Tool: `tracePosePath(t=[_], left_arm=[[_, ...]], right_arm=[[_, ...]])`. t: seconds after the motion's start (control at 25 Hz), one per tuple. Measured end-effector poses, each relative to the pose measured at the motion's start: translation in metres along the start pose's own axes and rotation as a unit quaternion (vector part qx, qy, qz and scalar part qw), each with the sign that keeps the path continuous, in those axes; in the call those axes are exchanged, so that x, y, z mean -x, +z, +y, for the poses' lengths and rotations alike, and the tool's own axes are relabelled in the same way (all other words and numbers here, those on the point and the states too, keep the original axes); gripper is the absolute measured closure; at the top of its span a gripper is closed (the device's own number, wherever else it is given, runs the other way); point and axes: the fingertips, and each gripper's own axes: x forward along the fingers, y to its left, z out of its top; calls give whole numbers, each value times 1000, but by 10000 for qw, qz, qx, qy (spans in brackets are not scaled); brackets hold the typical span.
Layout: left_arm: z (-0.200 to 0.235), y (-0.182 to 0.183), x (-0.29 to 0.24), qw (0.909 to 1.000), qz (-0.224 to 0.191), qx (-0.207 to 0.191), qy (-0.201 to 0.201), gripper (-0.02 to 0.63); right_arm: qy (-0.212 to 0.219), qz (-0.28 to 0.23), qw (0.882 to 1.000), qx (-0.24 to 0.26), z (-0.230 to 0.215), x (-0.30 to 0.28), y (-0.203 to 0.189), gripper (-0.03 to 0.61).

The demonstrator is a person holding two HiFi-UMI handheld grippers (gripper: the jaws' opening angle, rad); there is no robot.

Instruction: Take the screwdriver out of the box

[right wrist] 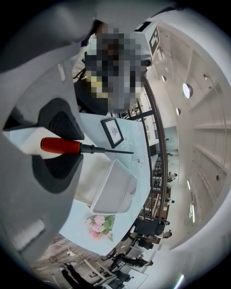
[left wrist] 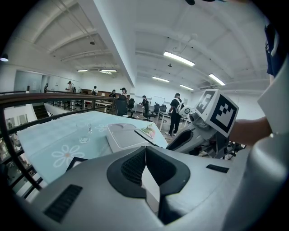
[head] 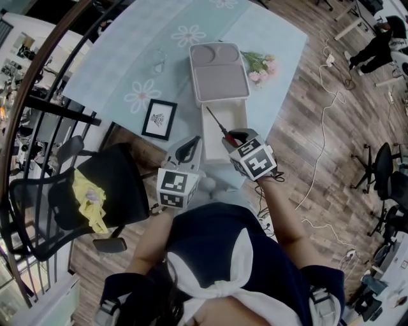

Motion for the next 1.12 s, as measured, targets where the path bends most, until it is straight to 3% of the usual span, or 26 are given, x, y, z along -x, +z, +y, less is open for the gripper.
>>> tracePosePath(t=[0.44,1.12], left_arm=[[-3,1,0,10000,-33,-29,-34,595],[-11,34,1,9994,-283,-190,-24,595]], right_arm=[[-90,-408,9991,-21,4,23,15,483],[-326,-1228,9919,82,11,66,36,483]])
